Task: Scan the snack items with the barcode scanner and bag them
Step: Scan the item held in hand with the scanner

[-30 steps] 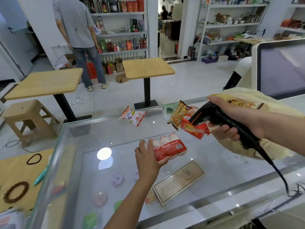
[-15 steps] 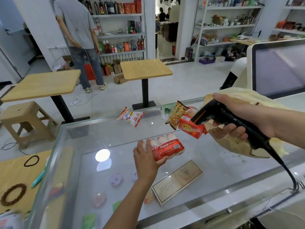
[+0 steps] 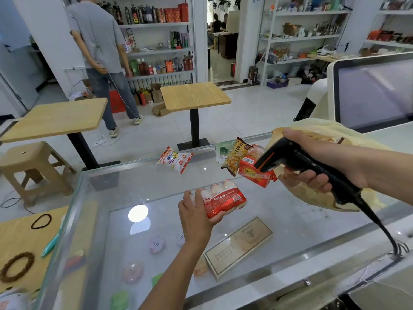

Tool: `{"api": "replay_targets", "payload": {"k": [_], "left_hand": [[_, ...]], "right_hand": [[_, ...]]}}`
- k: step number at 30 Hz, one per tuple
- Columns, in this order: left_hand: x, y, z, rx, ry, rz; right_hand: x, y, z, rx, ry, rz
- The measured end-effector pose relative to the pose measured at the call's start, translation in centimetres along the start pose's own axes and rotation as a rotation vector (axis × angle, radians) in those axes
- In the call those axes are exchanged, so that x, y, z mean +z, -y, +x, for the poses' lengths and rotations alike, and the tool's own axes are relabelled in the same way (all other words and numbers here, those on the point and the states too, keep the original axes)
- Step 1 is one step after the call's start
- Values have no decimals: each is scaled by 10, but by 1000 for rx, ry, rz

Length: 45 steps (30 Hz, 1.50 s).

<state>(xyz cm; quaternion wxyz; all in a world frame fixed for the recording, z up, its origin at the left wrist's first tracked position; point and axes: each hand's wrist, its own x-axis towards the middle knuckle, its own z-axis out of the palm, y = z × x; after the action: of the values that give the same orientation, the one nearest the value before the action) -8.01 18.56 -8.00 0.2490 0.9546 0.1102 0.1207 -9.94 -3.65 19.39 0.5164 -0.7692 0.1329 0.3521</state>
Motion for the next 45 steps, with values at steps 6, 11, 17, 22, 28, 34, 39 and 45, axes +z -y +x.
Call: {"api": "replay_targets", "payload": {"k": [6,11,17,22,28,34,39,45], "left_hand": [[0,-1,-1,0,-1,1],[1,-1,-4,-7,-11,-10],[1,-1,-6,-2,-21,-1],[0,-1,-8,17,-47,-2],[1,-1,-8,16,-54,5],[0,-1,-11,49,-50,-13],[2,6,-14,84,-51,-18],[0,10,-15,74,-66,-40]], "right_hand": [[-1,-3,-2,10,-6,-30],[-2,-8,-3,20,-7,-20],[-3,-6,-1,-12,-11,66],[-4,-13,3,10,3,63],[-8,-26,11,-2,-4,54],[-4,-40,42,-76,-43,43],[4,-71,114,-88,-184,96],[18,-96,174,-114,-217,114]]}}
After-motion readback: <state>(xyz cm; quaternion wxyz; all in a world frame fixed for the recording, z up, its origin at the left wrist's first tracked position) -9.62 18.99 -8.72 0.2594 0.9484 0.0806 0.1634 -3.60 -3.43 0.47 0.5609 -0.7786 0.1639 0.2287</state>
